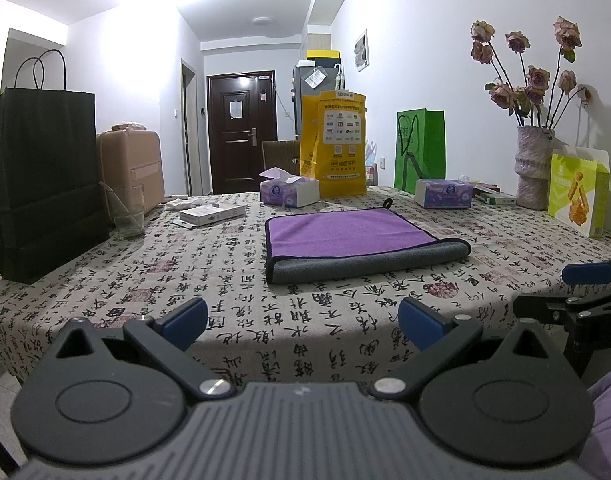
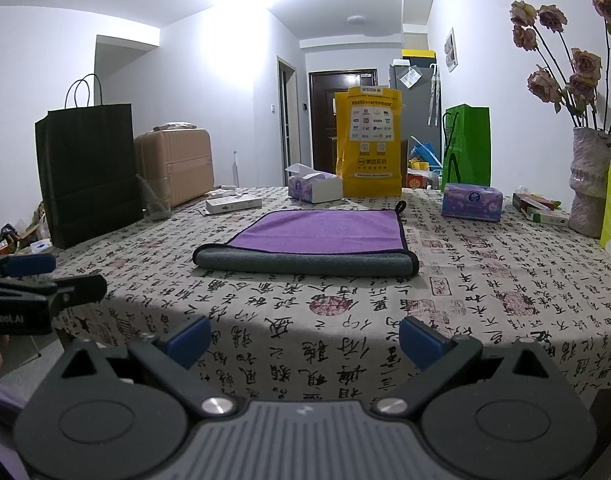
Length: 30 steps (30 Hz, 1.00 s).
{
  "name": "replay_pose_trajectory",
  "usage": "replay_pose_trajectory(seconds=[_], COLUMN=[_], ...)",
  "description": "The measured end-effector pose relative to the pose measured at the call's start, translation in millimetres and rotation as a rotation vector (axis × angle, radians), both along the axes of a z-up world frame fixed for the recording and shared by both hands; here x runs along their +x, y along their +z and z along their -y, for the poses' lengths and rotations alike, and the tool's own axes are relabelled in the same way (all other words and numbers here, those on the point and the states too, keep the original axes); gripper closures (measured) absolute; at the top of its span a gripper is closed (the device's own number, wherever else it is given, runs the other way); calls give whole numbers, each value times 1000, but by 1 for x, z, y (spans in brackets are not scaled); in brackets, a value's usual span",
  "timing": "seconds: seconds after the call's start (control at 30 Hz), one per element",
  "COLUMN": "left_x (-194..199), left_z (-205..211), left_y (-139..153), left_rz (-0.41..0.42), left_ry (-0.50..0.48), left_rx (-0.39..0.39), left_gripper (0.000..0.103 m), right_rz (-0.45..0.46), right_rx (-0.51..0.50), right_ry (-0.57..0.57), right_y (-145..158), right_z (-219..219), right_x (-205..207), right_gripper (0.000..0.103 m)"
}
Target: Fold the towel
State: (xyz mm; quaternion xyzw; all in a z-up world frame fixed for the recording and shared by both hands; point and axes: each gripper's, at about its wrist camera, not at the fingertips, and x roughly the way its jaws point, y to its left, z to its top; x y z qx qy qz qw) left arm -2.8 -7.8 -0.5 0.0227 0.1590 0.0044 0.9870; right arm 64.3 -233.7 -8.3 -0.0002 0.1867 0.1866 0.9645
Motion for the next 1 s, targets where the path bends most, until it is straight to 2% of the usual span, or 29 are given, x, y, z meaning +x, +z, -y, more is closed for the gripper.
replay_pose_trajectory(seconds=[0.6,1.0], left_x=[8,28], left_z=[-8,-18], left_y=[-3,-4], left_rz=[-16,-12], left_ry=[27,63], left_rx=[18,49], left_gripper=[0,0], right_rz=[-15,26], right_rx=[-14,-1], right_ry=[-21,-55], right_y=[-8,-13], right_z=[3,9], right_x=[4,20], right_gripper=[2,0])
